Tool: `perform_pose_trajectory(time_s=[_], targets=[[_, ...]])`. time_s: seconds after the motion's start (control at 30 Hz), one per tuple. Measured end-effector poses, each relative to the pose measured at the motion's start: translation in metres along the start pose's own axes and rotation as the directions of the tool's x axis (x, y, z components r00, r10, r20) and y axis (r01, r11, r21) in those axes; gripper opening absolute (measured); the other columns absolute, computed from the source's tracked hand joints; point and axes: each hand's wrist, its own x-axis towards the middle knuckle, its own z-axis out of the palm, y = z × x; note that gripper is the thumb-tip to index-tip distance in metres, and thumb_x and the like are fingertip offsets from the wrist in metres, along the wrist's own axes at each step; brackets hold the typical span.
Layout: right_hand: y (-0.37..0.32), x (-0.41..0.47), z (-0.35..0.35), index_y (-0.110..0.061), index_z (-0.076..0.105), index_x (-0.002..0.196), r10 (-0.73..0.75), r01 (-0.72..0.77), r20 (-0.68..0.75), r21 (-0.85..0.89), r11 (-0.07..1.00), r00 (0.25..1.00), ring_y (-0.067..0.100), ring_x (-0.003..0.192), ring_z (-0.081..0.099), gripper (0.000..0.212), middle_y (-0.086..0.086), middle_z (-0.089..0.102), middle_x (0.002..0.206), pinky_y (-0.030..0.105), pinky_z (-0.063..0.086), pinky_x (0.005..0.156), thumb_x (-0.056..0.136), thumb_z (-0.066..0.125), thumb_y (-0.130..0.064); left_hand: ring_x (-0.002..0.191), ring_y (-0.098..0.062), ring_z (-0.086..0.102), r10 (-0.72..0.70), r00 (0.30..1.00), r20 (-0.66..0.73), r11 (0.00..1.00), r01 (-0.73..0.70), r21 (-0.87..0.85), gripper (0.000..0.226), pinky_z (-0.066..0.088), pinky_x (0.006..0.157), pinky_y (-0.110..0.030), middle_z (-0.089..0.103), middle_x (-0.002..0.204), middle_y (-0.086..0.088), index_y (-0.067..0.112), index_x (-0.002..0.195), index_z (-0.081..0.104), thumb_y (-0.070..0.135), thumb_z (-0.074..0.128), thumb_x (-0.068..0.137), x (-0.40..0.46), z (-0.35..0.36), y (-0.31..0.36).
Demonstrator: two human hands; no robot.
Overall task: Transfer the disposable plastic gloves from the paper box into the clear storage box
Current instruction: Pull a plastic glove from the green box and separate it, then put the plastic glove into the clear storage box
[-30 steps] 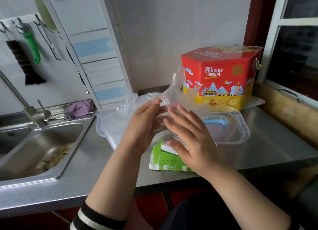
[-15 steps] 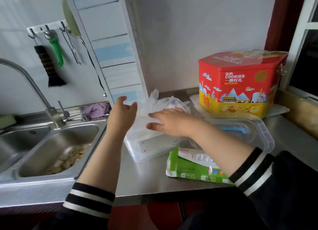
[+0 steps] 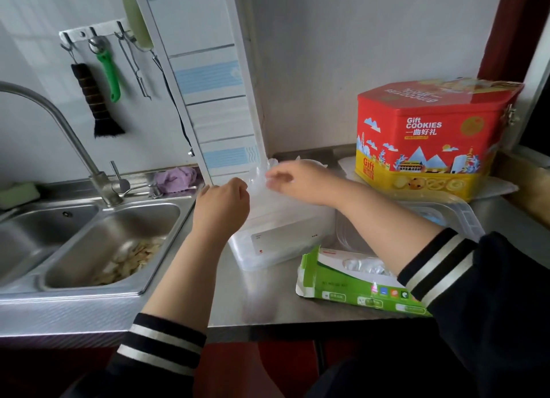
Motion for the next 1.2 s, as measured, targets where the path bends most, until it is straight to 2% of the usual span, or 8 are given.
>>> perform_pose_trajectory(time_s=[0.1,0.17,0.3,0.37,0.47,0.6,0.77,1.2], targets=[[0.013,-0.019,-0.006,-0.019,0.068,0.109,-0.055,0.149,-0.416,0.199,0.969,0.908,0.008,0.096,0.063,0.020,-0.011,0.068,0.098,0.032,0.050,0.090,0.094,0.060,-0.028,0.093,-0.036,0.061,0.035,0.961,-0.274,0.998,-0.045,-0.032,0.029,0.039,0.098,-0.041,0.071,0.093,-0.011,0.012,0.116,0.063,0.018,0.045,0.094,-0.009,-0.005,0.005],[0.018,-0.040,-0.007,-0.019,0.069,0.100,-0.030,0.251,-0.571,0.313,0.916,0.821,0.010,0.084,0.065,0.010,-0.009,0.069,0.087,0.031,0.054,0.083,0.094,0.061,-0.020,0.101,-0.033,0.059,0.090,0.860,-0.502,0.989,-0.138,-0.061,0.031,0.039,0.104,-0.045,0.068,0.107,-0.010,0.011,0.123,0.058,0.017,0.051,0.093,-0.021,-0.007,0.016],[0.029,-0.087,0.003,-0.020,0.065,0.087,0.093,0.163,-0.492,0.453,0.877,0.866,0.013,0.070,0.065,0.007,-0.003,0.069,0.075,0.029,0.054,0.072,0.093,0.062,-0.020,0.101,-0.028,0.056,0.301,0.666,-0.683,0.851,-0.511,-0.123,0.036,0.043,0.087,-0.036,0.063,0.115,-0.014,0.008,0.124,0.051,0.004,0.057,0.088,-0.061,0.011,0.059],[0.040,-0.106,0.010,-0.024,0.064,0.082,0.162,-0.032,-0.331,0.364,0.931,0.930,0.018,0.074,0.065,0.010,-0.004,0.067,0.074,0.035,0.050,0.074,0.090,0.065,-0.030,0.099,-0.027,0.058,0.365,0.716,-0.596,0.773,-0.590,-0.235,0.036,0.046,0.083,-0.035,0.062,0.114,-0.011,0.012,0.124,0.049,0.006,0.057,0.089,-0.082,0.029,0.079],[0.056,-0.126,0.024,-0.029,0.058,0.074,0.318,-0.307,-0.098,0.114,0.945,0.943,0.014,0.078,0.059,0.014,-0.010,0.061,0.074,0.031,0.046,0.074,0.085,0.067,-0.032,0.101,-0.025,0.061,0.358,0.887,-0.291,0.800,-0.452,-0.395,0.029,0.048,0.080,-0.035,0.061,0.115,-0.003,0.017,0.123,0.051,0.027,0.047,0.096,-0.103,0.056,0.096],[0.067,-0.141,0.042,-0.028,0.068,0.088,0.347,-0.347,-0.106,0.027,0.938,0.932,0.017,0.083,0.060,0.008,-0.005,0.065,0.092,0.034,0.051,0.077,0.083,0.067,-0.033,0.110,-0.022,0.057,0.352,0.936,0.012,0.807,-0.297,-0.510,0.043,0.043,0.091,-0.036,0.064,0.120,0.003,0.016,0.123,0.052,0.041,0.028,0.097,-0.115,0.083,0.099],[0.075,-0.145,0.052,-0.023,0.074,0.088,0.372,-0.341,-0.242,0.161,0.926,0.896,0.013,0.089,0.065,0.007,-0.007,0.070,0.094,0.033,0.051,0.082,0.081,0.074,-0.025,0.118,-0.012,0.048,0.342,0.937,0.073,0.793,-0.246,-0.557,0.052,0.031,0.100,-0.024,0.058,0.128,0.010,0.021,0.129,0.051,0.053,0.031,0.093,-0.121,0.089,0.095],[0.077,-0.159,0.055,-0.033,0.061,0.067,0.429,-0.261,-0.390,0.414,0.872,0.815,-0.002,0.064,0.054,0.024,-0.017,0.062,0.064,0.028,0.044,0.067,0.087,0.068,-0.022,0.118,-0.006,0.045,0.354,0.931,0.095,0.803,-0.250,-0.540,0.072,0.033,0.103,-0.026,0.056,0.122,0.018,0.029,0.134,0.050,0.071,0.051,0.076,-0.120,0.089,0.097]])
